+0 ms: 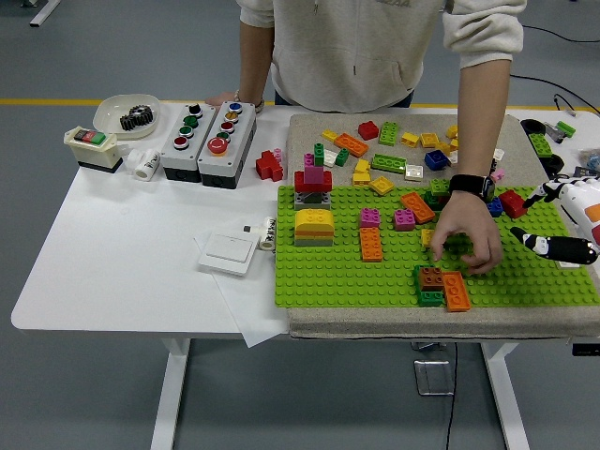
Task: Pick up the brick,pile it on top of brick,press brick,pick up the brick,pile it on top of brick,press brick
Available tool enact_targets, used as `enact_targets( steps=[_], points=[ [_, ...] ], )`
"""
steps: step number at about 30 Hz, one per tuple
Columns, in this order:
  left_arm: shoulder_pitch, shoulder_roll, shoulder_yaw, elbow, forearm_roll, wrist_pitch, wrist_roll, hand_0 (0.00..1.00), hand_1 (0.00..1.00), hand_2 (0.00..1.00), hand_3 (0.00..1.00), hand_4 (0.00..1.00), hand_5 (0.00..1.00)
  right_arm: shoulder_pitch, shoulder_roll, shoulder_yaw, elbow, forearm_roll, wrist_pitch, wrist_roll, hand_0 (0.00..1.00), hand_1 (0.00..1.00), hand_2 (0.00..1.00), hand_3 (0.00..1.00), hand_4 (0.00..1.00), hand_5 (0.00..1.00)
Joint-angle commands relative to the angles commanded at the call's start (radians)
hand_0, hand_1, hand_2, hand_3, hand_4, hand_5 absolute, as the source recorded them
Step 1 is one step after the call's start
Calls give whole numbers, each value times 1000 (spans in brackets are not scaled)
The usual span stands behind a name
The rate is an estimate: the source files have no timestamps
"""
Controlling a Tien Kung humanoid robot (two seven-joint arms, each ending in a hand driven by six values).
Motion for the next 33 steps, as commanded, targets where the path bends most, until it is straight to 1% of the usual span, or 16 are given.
enact_targets(
  steps=[20, 29, 33],
  points=[
    [13, 0, -15, 2, 26, -1, 9, 772, 752, 749, 595, 654, 673, -13, 4, -4, 3, 2, -4, 0, 503, 532, 574, 531, 785, 521],
    [16, 1, -16, 2, 29, -1, 10, 773, 752, 749, 595, 655, 673, -18, 2, 9, 12, 5, -32, -3, 502, 532, 573, 531, 783, 521],
    [13, 1, -12, 2, 23, -2, 7, 773, 752, 749, 595, 655, 673, -19, 0, 11, 17, 4, -23, -5, 502, 532, 573, 531, 783, 521]
  ],
)
